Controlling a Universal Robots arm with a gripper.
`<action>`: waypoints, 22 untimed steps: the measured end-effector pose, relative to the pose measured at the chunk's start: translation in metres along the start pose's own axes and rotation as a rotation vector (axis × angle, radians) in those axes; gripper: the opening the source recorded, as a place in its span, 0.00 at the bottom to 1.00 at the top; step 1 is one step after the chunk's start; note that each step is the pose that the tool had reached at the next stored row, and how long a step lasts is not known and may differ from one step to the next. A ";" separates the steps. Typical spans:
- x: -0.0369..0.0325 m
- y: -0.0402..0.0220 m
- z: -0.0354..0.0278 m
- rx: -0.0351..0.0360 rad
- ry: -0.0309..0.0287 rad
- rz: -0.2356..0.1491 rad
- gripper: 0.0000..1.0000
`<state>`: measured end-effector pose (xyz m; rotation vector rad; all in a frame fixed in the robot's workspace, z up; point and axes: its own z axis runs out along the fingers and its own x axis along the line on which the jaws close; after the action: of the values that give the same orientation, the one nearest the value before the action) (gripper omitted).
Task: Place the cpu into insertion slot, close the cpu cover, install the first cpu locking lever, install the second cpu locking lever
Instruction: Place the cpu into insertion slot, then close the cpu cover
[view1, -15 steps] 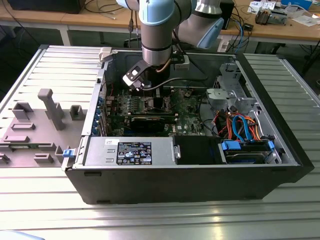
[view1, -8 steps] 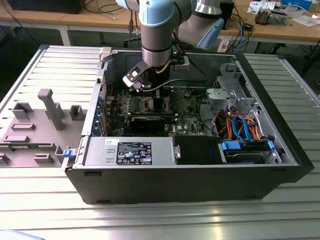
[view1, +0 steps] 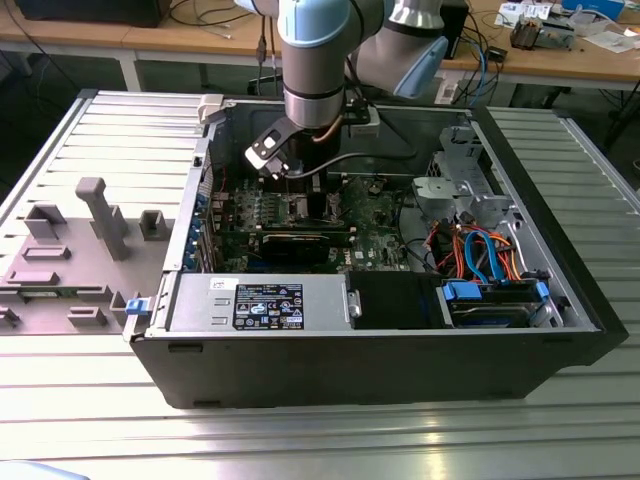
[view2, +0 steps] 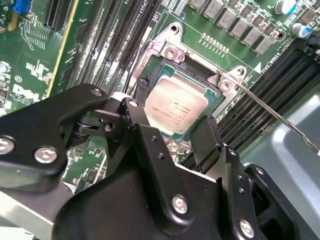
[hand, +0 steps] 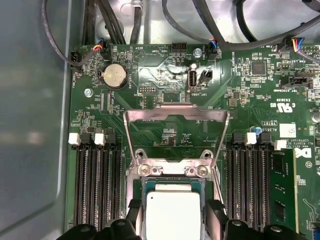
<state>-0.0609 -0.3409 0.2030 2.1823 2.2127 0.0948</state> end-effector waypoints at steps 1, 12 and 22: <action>0.0001 0.0001 -0.0022 0.0000 0.0000 0.000 0.62; 0.0004 0.0011 -0.0164 0.0006 0.0002 0.000 0.29; 0.0003 0.0011 -0.0165 0.0014 0.0006 0.000 0.11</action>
<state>-0.0608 -0.3409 0.2195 2.1834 2.2137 0.0939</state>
